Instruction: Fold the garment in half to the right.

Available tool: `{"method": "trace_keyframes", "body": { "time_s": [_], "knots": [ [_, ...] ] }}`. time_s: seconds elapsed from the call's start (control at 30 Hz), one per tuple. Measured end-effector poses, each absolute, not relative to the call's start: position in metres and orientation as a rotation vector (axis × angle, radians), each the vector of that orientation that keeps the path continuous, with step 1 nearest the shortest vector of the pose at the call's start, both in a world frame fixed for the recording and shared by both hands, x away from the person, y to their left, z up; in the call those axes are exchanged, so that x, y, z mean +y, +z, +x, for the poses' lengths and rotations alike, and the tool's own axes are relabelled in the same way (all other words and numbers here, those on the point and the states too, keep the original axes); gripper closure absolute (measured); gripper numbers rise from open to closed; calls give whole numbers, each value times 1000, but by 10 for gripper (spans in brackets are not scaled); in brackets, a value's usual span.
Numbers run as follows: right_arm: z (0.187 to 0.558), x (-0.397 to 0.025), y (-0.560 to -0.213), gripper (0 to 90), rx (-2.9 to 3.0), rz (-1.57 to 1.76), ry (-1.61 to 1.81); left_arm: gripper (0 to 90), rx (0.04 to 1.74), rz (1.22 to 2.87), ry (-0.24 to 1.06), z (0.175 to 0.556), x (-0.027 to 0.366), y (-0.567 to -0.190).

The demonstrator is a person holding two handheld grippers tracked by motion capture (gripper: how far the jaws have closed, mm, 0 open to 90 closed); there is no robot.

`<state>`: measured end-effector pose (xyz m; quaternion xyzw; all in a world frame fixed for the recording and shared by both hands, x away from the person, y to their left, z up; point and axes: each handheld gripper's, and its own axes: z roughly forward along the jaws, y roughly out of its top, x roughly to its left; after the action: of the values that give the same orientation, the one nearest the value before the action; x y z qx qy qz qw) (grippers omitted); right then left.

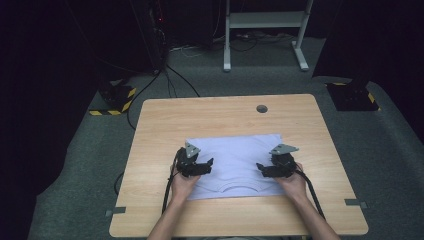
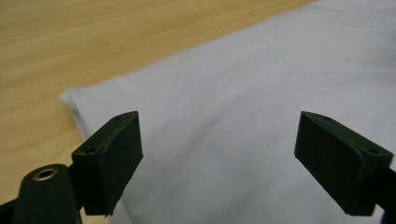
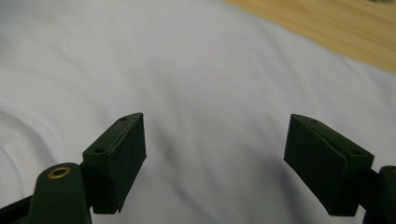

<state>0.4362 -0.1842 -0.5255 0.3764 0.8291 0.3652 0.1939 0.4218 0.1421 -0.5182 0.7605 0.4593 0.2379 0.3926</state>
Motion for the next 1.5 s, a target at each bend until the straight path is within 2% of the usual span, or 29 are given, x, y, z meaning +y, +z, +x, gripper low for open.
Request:
{"method": "trace_keyframes", "body": {
  "time_s": [0.13,0.27,0.3,0.63,0.77,0.9,1.03,1.13,1.33,1.5],
  "knots": [
    [445,-153,-524,209,2357,1010,1073,166,1173,1980,592,442,129,-524],
    [456,-135,-534,203,2419,1022,1040,167,1214,2063,547,456,121,-538],
    [457,-134,-538,197,2422,1004,1016,159,1225,2040,517,457,122,-539],
    [449,-166,-535,195,2427,1043,995,136,1197,2058,483,456,110,-538],
    [446,-157,-532,201,2403,1020,1010,139,1216,1967,487,464,122,-526],
    [447,-140,-531,207,2401,994,1050,150,1270,2005,537,474,130,-527],
    [453,-126,-538,205,2424,973,1018,139,1285,2018,523,478,133,-538],
    [452,-132,-538,213,2433,965,1039,148,1272,1988,539,474,132,-541],
    [442,-153,-537,214,2440,965,1022,161,1213,2031,498,460,106,-540],
    [437,-156,-532,218,2421,965,987,115,1230,1969,532,464,104,-533]
  ]
}}
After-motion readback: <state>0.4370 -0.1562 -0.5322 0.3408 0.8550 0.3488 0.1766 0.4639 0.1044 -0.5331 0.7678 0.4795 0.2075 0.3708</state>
